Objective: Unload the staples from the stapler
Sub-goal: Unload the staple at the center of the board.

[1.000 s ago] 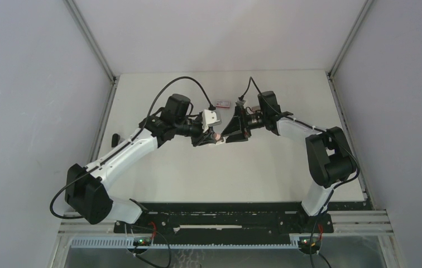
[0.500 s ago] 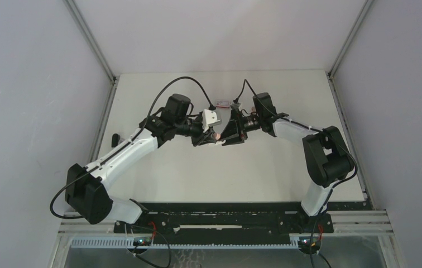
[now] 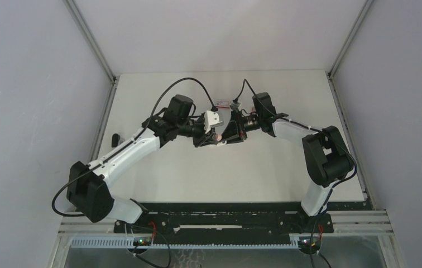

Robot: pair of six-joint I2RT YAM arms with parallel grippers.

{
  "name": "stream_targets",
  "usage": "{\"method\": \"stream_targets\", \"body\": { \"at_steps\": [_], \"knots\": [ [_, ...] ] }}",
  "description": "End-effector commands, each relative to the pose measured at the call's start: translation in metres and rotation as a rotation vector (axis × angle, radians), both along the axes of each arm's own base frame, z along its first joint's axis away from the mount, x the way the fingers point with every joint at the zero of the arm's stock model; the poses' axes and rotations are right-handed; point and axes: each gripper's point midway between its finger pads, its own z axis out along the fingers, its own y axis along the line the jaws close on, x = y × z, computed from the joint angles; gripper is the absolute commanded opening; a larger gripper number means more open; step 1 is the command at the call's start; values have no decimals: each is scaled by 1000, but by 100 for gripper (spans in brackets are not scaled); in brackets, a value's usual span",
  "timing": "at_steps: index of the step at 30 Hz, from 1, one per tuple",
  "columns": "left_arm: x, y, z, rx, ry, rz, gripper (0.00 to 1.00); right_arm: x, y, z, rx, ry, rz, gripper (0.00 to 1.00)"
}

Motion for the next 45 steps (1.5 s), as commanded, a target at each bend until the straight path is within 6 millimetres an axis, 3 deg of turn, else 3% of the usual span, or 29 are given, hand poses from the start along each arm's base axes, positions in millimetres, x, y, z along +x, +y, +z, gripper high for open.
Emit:
{"method": "stream_targets", "body": {
  "at_steps": [1,10,13,19,25,29,40,45],
  "knots": [
    [-4,-6,0,-20,-7,-28,0,-2,2,6,29,-25,22,34],
    [0,-5,-3,-7,-10,-12,4,-3,2,7,32,-24,23,24],
    [2,-5,-3,-4,-10,-5,18,-3,2,8,33,-25,23,22],
    [4,-6,-5,3,-2,7,57,-2,2,9,28,-32,13,21],
    [11,-9,-8,32,16,41,75,3,1,5,9,-39,-10,19],
    [13,-12,-3,36,3,60,76,7,-2,0,-9,-45,-29,19],
    [18,-23,8,53,-15,93,56,13,-5,-10,-52,-61,-66,19],
    [21,-26,11,38,-16,108,52,16,-7,-13,-71,-70,-81,18]
  ]
}}
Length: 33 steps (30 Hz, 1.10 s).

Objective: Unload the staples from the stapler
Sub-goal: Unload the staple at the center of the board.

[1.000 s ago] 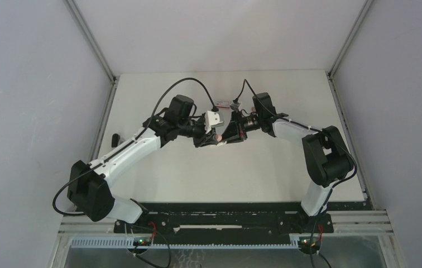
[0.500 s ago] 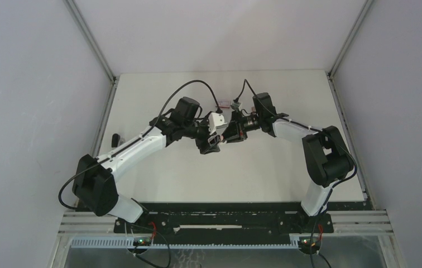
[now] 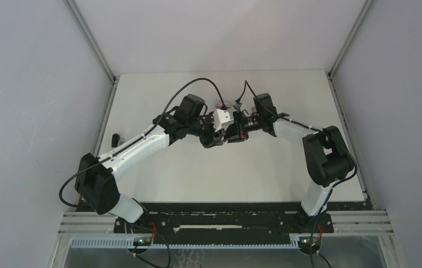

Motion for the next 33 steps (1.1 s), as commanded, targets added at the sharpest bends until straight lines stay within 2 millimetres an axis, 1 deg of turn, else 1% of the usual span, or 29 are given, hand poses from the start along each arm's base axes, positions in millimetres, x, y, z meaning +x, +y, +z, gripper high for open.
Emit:
{"method": "stream_targets", "body": {
  "at_steps": [1,8,10,14,17,19,21,23,28,30,33],
  "knots": [
    [10,-10,26,-51,-41,23,52,3,-2,3,0,-54,-4,18],
    [6,-17,18,-33,-28,-1,51,3,-2,3,0,-60,-3,18],
    [6,-19,17,-32,-27,-6,48,2,-1,3,-1,-61,-1,18],
    [7,-22,15,-26,-22,-9,37,1,0,3,-3,-65,2,17],
    [8,-23,15,-23,-23,-4,22,1,0,1,-8,-64,6,17],
    [8,-22,17,-24,-28,2,13,1,0,1,-7,-62,8,17],
    [9,-20,17,-18,-36,10,6,1,-1,2,-4,-62,9,17],
    [11,-16,18,-10,-56,25,2,2,-3,3,1,-64,7,17],
    [17,-1,21,-10,-120,70,0,7,-11,9,21,-60,-7,16],
    [17,3,21,-20,-116,81,0,9,-13,10,26,-57,-12,15],
    [23,9,29,-58,-104,107,0,11,-16,12,30,-56,-18,14]
  ]
}}
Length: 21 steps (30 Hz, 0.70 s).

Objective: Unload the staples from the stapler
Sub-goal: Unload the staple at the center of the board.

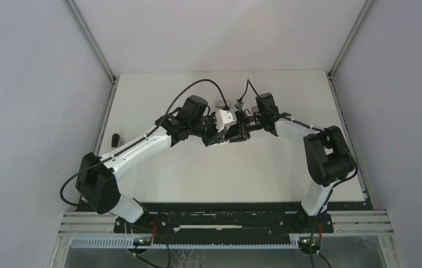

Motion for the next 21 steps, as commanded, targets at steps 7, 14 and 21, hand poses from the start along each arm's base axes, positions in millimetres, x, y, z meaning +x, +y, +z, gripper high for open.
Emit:
{"method": "stream_targets", "body": {
  "at_steps": [7,14,21],
  "knots": [
    [22,24,33,-144,-21,106,0,9,-10,23,63,-53,-9,13],
    [27,34,41,-232,13,129,0,16,-22,33,101,-49,-42,12],
    [22,37,47,-279,-10,113,0,22,-31,39,131,-34,-76,11]
  ]
}}
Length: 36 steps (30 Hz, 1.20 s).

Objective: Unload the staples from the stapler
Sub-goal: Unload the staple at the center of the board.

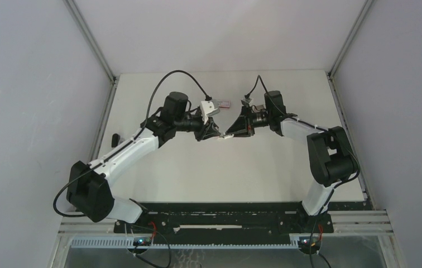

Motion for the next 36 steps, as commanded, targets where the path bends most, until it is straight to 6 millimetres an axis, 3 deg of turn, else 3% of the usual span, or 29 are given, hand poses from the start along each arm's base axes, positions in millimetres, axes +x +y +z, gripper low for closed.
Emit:
{"method": "stream_targets", "body": {
  "at_steps": [1,13,36],
  "knots": [
    [12,22,14,-26,-49,96,0,6,-15,21,47,-55,-28,10],
    [20,27,13,-43,-34,125,2,8,-21,27,63,-58,-48,9],
    [16,7,16,-39,13,96,70,8,-8,8,-96,-153,-84,8]
  ]
}}
